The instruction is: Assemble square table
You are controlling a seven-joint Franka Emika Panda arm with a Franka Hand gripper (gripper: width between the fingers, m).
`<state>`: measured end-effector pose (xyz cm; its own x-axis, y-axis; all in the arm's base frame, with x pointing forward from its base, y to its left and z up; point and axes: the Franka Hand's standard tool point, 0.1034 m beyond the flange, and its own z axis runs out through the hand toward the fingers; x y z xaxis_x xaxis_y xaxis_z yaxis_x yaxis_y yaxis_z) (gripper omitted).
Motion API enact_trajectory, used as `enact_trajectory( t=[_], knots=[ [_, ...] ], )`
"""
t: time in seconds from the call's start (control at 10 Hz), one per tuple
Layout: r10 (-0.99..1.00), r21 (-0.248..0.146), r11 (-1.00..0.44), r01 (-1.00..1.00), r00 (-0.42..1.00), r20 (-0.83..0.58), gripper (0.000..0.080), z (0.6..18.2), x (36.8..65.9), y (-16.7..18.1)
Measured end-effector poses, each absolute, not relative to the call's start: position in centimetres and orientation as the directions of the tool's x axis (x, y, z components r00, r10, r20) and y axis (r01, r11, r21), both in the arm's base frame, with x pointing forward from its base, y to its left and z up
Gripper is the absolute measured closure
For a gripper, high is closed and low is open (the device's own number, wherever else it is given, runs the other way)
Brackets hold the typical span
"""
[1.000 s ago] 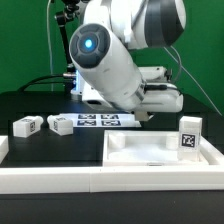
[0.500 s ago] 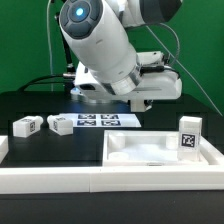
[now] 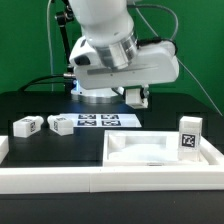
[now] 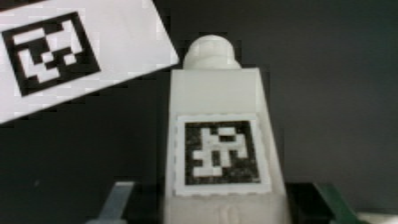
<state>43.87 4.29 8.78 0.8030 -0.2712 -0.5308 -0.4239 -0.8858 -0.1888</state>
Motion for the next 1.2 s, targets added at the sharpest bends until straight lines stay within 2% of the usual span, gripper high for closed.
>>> enact_trajectory(
  t=[0.2,0.3,0.7,0.9,1.2],
  knots=[
    [-0.307,-0.201,-0.886,-0.418,0.853,-0.422,0.0509,9.9,46.3,3.8],
    [-0.324,-0.2,-0.888,-0.414,0.872,-0.366,0.0509,9.8,47.1,3.8],
    [-0.372,-0.18,-0.908,-0.379,0.925,-0.076,0.0509,9.6,47.7,3.3],
    [-0.309,-0.151,-0.941,-0.303,0.951,0.018,0.0509,10.6,48.8,2.7],
    [-0.262,-0.154,-0.955,-0.254,0.964,0.034,0.0509,12.0,50.6,2.0]
  ],
)
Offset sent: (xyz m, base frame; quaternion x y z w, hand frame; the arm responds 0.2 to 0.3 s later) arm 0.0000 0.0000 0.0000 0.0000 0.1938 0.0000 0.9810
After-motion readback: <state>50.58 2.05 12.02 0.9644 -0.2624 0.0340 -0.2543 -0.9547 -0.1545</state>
